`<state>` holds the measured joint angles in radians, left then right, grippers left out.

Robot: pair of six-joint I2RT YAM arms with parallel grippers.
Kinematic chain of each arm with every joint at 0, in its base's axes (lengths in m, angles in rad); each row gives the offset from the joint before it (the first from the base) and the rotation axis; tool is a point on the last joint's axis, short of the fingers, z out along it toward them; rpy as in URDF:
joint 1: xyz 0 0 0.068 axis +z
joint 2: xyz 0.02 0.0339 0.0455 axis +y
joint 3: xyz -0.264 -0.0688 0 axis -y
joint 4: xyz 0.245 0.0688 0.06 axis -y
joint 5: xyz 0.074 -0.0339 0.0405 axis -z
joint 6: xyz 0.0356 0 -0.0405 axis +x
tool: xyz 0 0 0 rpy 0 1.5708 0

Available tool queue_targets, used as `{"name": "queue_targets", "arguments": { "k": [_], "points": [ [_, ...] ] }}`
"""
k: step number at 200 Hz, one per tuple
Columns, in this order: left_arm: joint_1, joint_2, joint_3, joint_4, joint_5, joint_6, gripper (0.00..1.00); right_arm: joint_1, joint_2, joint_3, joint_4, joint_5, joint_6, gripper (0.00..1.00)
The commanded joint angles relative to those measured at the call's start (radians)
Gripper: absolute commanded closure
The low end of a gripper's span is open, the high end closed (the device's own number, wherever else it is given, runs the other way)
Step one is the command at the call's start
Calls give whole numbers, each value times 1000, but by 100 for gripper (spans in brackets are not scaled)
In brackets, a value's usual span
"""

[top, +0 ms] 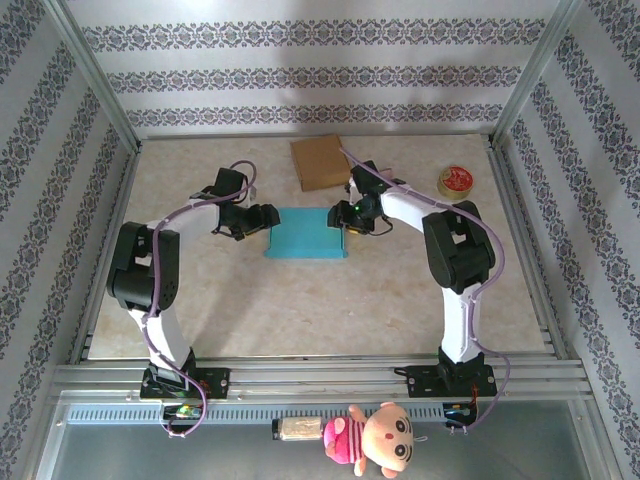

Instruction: Fold the paper box

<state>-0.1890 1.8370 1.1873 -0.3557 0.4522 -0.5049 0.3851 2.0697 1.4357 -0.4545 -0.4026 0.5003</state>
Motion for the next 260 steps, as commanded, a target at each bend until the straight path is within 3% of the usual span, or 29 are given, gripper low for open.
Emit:
{"name": "queue_targets", "arguments": {
  "k": [1,29,106,168,200,235,260],
  "points": [
    [-11,37,33,-22,41,-16,25,14,44,9,16,-77,4,49],
    [-10,18,25,-14,42,-25,24,14,54,-7,42,-126,-3,62],
    [45,-190,-79,83,88,-115,18,-23,15,-173,267,-349,-58,80],
    [66,-240,-171,91,98,-113,16,-110,17,-284,434,-430,-2,84],
    [66,-199,-242,285,246,-161,11,-124,43,-285,443,-452,-9,84],
    [67,-120,-288,408,271,-227,11,-134,64,-282,455,-455,8,85],
    [59,-59,-350,656,335,-348,11,-135,67,-275,455,-460,11,85]
  ]
}}
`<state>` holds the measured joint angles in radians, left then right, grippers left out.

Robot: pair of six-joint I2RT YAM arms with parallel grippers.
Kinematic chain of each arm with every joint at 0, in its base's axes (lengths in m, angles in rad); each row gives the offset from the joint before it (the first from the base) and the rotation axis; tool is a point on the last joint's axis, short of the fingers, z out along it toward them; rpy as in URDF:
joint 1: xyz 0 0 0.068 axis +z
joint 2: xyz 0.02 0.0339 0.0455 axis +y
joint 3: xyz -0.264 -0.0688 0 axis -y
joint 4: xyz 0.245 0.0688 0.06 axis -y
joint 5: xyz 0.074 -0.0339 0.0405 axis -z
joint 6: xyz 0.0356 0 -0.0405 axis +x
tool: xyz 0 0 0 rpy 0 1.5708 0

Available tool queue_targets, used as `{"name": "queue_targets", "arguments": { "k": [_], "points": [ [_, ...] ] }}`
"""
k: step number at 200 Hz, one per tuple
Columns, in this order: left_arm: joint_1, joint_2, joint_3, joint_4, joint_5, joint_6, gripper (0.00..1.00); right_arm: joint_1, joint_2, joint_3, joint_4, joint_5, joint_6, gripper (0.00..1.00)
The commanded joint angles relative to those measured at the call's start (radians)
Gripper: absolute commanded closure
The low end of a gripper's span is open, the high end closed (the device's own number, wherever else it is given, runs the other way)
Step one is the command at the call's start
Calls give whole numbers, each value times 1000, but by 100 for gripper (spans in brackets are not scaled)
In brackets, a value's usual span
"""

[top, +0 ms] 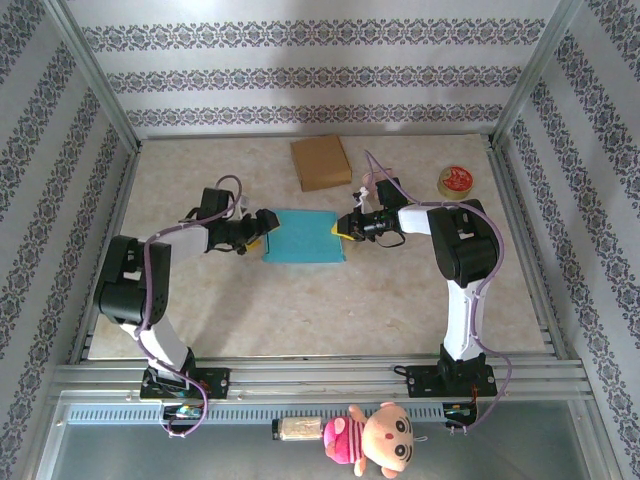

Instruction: Fold the paper box

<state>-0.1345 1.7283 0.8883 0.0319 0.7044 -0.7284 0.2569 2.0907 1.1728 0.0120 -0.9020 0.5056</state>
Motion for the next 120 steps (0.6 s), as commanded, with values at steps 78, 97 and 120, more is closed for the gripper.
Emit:
{"name": "queue_targets", "arguments": {
  "k": [78,97,120],
  "points": [
    [-56,155,-156,829,82,-420,37,-7,52,-4,-12,45,18,83],
    [-65,201,-174,1009,80,-527,44,-7,46,-4,-14,44,18,83],
    [-75,224,-179,1123,70,-609,48,-8,40,-1,-22,46,14,82]
  ]
}}
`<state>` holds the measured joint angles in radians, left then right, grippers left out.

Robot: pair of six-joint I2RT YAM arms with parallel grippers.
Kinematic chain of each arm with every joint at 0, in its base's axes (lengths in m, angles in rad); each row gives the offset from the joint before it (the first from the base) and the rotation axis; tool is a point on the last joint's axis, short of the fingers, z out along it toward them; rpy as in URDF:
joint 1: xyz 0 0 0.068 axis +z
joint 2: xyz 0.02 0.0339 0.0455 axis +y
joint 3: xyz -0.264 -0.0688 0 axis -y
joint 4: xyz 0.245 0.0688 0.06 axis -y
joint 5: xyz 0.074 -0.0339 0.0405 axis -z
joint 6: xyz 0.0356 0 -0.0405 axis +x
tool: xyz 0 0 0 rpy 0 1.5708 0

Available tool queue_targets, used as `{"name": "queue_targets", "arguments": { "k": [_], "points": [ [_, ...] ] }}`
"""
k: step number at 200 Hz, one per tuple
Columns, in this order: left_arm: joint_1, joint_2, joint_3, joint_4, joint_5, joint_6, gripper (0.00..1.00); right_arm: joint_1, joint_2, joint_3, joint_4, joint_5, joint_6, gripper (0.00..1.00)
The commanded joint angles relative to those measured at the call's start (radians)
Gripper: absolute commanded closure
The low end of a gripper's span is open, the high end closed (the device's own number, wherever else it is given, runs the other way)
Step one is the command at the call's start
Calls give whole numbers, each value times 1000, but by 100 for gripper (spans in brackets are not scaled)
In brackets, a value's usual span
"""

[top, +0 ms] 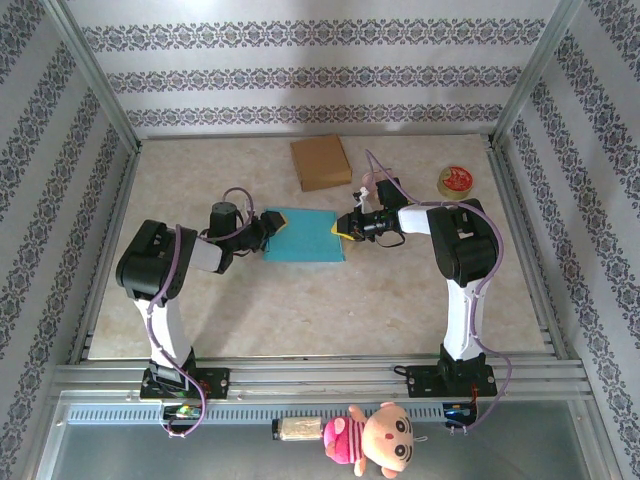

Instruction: Fold the paper box

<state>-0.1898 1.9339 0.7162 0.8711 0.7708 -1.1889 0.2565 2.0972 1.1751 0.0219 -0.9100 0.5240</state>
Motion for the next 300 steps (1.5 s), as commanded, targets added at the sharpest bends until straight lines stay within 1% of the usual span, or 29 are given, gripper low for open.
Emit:
{"name": "queue_targets", "arguments": {
  "k": [1,23,45,57,75,92,98,118,140,153,163,172,187,209,225,235,247,262,283,300],
  "points": [
    [-20,19,-7,287,4,-153,48,-7,34,-4,-33,54,-4,82],
    [-29,5,4,310,0,-176,55,-7,27,-5,-36,57,-3,79],
    [-32,-38,21,253,6,-152,60,-7,4,-5,-45,60,4,72],
    [-34,-72,33,180,11,-109,64,-7,-22,-8,-53,63,6,67],
    [-37,-128,57,3,12,-12,70,-9,-78,-11,-76,80,1,61],
    [-37,-178,76,-146,-9,62,71,-13,-140,-12,-106,118,4,45],
    [-37,-192,83,-195,-18,82,72,-15,-172,-14,-118,136,4,41],
    [-36,-234,102,-291,-37,108,72,-17,-283,-29,-132,216,3,32],
    [-37,-279,130,-400,-62,107,72,7,-412,-55,-102,311,-24,26],
    [-36,-313,159,-497,-86,115,73,43,-483,-77,-59,358,-112,25],
    [-36,-342,183,-592,-111,138,73,87,-545,-107,-14,424,-207,24],
    [-36,-372,209,-666,-129,158,73,139,-597,-131,19,496,-320,21],
    [-35,-418,241,-747,-156,190,73,241,-665,-188,99,570,-546,18],
    [-33,-462,278,-820,-181,213,73,384,-713,-263,192,611,-883,11],
    [-32,-478,294,-851,-185,213,73,449,-701,-281,211,631,-1051,9],
    [-33,-488,296,-855,-187,208,73,478,-675,-279,214,672,-1121,9],
    [-33,-498,295,-861,-196,197,73,497,-636,-280,240,740,-1168,9],
    [-32,-513,294,-871,-209,190,73,508,-586,-302,344,852,-1203,8],
    [-33,-526,287,-871,-203,172,73,525,-518,-317,480,995,-1292,8],
    [-32,-534,283,-868,-196,152,73,533,-459,-311,582,1065,-1367,8]
  ]
}}
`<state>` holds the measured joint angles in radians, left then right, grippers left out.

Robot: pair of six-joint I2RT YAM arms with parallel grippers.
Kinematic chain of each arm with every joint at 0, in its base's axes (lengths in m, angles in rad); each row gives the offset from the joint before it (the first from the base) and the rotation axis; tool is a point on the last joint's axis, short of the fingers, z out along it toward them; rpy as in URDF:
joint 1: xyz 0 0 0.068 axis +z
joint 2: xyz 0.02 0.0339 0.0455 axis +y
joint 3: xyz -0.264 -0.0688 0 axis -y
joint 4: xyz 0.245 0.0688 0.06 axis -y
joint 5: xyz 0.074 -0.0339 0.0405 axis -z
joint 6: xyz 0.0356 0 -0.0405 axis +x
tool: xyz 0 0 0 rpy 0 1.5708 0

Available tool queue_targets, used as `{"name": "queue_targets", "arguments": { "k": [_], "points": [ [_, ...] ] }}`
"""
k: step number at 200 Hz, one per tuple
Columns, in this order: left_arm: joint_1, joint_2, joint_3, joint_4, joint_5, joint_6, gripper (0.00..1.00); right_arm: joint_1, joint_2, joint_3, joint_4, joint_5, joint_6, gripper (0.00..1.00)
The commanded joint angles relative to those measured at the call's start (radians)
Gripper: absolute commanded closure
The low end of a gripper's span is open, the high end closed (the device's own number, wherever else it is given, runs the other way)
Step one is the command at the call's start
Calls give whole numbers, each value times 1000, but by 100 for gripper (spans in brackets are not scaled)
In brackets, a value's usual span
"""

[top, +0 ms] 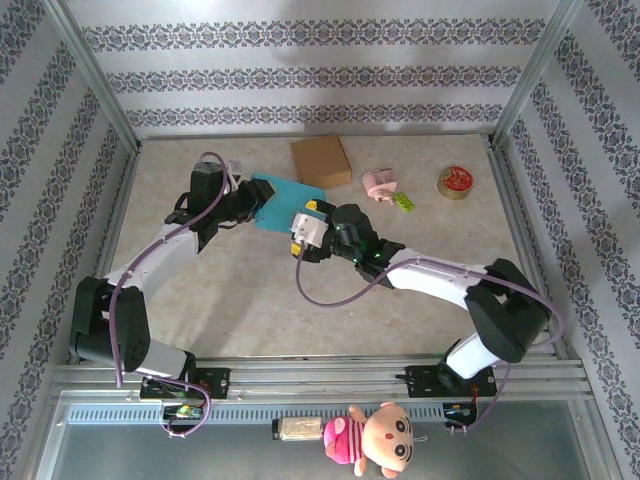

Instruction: Fold the paper box

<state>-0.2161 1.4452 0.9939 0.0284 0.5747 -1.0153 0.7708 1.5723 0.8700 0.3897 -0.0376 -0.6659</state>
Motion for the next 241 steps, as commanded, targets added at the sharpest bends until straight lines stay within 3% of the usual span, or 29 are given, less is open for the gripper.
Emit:
{"name": "queue_targets", "arguments": {
  "k": [1,51,105,159,180,206,232,241],
  "points": [
    [-6,-46,5,-25,1,-22,73,19,69,-5,219,196,-181,9],
    [-6,-56,5,-20,16,-56,73,28,218,34,448,304,-258,17],
    [-6,-60,-22,12,18,-93,71,26,225,-8,503,314,-236,47],
    [-6,-82,11,-23,-5,-64,60,20,168,-52,416,264,-198,60],
    [-6,-119,25,-66,-48,-13,43,8,125,-67,359,225,-151,65],
    [-3,-212,61,-181,-171,113,28,-29,45,-50,123,66,-92,65],
    [-3,-334,105,-330,-367,318,22,-128,-11,149,-469,-358,-99,68],
    [-4,-380,100,-349,-414,391,20,-157,13,251,-695,-452,-129,68]
  ]
}}
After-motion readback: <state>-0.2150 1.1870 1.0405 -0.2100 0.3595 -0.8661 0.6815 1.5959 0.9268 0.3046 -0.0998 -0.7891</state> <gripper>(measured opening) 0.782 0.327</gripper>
